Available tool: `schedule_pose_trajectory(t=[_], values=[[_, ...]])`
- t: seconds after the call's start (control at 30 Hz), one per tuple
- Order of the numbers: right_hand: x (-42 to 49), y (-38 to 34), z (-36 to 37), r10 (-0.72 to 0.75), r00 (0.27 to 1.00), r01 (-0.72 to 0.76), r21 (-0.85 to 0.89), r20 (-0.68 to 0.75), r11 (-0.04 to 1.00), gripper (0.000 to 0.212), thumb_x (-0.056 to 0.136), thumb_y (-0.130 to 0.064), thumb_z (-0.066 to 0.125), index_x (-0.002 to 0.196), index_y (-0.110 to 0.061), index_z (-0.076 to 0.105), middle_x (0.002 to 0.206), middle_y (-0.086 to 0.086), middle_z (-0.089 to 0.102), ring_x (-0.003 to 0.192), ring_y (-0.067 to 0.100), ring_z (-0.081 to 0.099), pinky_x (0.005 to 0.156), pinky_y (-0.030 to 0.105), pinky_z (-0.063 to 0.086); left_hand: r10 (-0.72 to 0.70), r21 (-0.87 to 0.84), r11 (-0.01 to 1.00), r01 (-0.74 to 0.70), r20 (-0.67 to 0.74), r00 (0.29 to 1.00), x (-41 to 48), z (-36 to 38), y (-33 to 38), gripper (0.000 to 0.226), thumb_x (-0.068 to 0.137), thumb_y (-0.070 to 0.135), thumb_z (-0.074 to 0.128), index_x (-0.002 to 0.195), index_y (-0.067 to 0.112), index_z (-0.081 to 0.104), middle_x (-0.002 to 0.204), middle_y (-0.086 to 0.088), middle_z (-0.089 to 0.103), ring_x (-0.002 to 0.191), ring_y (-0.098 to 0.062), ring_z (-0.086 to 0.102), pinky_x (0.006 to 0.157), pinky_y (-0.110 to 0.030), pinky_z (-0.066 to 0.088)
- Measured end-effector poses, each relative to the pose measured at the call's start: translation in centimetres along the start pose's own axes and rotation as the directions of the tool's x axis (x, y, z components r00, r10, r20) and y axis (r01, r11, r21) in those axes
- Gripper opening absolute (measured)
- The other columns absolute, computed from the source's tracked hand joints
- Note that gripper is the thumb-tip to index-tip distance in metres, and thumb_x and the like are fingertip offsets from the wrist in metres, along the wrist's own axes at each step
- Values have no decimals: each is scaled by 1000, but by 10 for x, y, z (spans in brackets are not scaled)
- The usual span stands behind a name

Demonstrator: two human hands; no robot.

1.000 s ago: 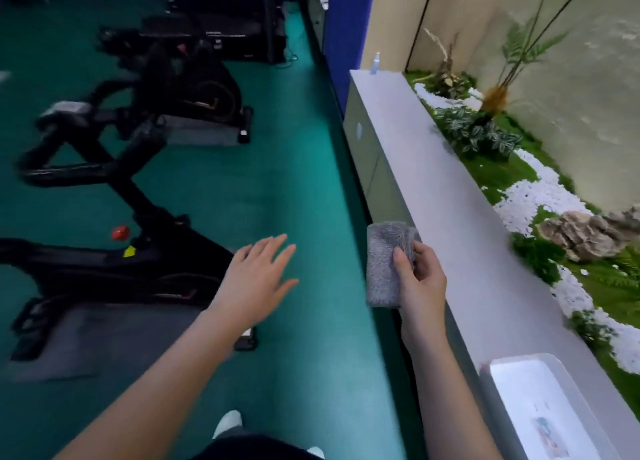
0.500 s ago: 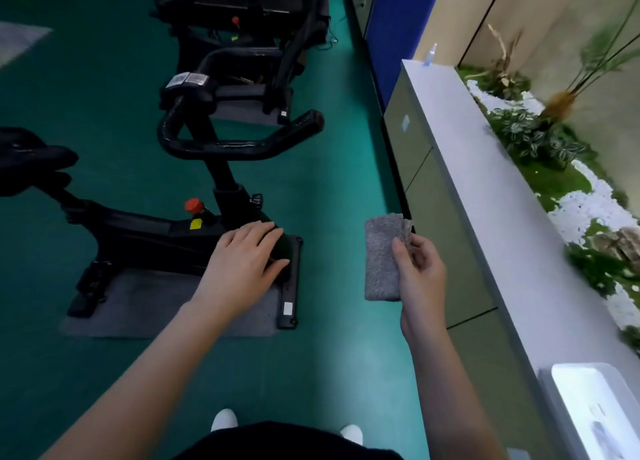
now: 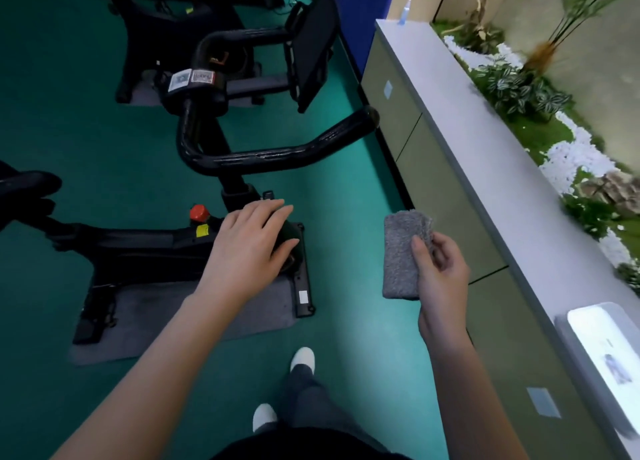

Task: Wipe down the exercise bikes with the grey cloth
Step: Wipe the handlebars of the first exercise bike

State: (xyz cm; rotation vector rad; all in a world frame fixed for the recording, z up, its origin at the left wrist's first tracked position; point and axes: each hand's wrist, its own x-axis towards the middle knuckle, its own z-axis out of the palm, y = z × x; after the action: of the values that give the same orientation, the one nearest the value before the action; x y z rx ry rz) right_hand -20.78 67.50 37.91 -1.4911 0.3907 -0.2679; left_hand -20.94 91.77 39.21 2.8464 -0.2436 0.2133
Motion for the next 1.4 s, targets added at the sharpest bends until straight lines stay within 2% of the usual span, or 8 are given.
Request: schedule_pose_trajectory(t=[0.3, 0.53, 0.7, 0.8, 1.0, 1.1, 1.2, 1.4], values=[[60, -15, 44, -76, 993, 77, 11, -89, 997, 18, 90, -14, 62, 107, -22, 64, 97, -9, 70, 94, 8, 66, 81, 29, 54, 77, -33, 996, -85, -187, 979, 82, -28, -23, 51, 89, 38, 54, 132, 11, 49, 129, -5, 54, 118, -26, 49, 94, -41, 39], [89, -55, 78, -386, 917, 350, -270, -95, 897, 24, 89, -13, 63, 111, -23, 64, 106, -7, 65, 95, -9, 58, 81, 9, 47, 164, -159, 973, -166, -21, 986, 136, -33, -18, 61, 88, 54, 43, 140, 22, 40, 129, 5, 52, 115, -18, 50, 91, -37, 45], [89, -65, 113, -534, 845, 486, -451, 25, 748, 28, 87, -4, 63, 107, -24, 61, 97, 1, 58, 87, -8, 53, 78, 9, 41, 270, -301, 924, -236, 77, 960, 159, -27, -28, 62, 85, 63, 37, 140, 33, 34, 128, 17, 48, 114, -4, 49, 89, -29, 46], [87, -64, 127, -460, 888, 419, -441, 16, 794, 26, 89, -2, 58, 108, -19, 63, 100, 7, 61, 89, 3, 56, 79, 20, 46, 354, -384, 877, -287, 116, 928, 171, -24, -39, 61, 85, 62, 38, 139, 37, 32, 128, 21, 48, 113, 0, 47, 88, -26, 47], [70, -64, 146, -400, 886, 281, -414, -235, 866, 27, 92, -6, 57, 98, -30, 65, 96, -4, 66, 84, -1, 61, 67, 15, 49, 535, -555, 751, -359, 192, 823, 191, -23, -67, 59, 83, 62, 43, 137, 40, 33, 124, 21, 48, 107, 0, 50, 84, -34, 50], [53, -52, 163, -355, 821, 221, -324, -448, 920, 18, 92, -10, 58, 98, -25, 66, 95, 1, 68, 89, 11, 64, 74, 28, 53, 605, -622, 691, -368, 220, 766, 198, -22, -80, 59, 85, 59, 49, 138, 37, 34, 125, 18, 49, 107, -4, 52, 87, -34, 49], [41, -43, 185, -293, 722, 224, -189, -627, 956, 16, 91, -12, 60, 92, -26, 66, 89, -4, 68, 84, 7, 64, 72, 25, 52, 660, -638, 662, -394, 247, 709, 200, -21, -88, 61, 85, 58, 51, 139, 35, 32, 129, 14, 48, 112, -8, 51, 92, -34, 47], [31, -29, 224, -131, 609, 296, 71, -782, 953, 12, 90, -9, 61, 97, -18, 65, 97, 4, 69, 93, 15, 64, 84, 31, 52, 701, -653, 645, -397, 299, 647, 197, -16, -92, 66, 85, 47, 59, 141, 27, 30, 131, 4, 47, 114, -19, 52, 93, -42, 46]])
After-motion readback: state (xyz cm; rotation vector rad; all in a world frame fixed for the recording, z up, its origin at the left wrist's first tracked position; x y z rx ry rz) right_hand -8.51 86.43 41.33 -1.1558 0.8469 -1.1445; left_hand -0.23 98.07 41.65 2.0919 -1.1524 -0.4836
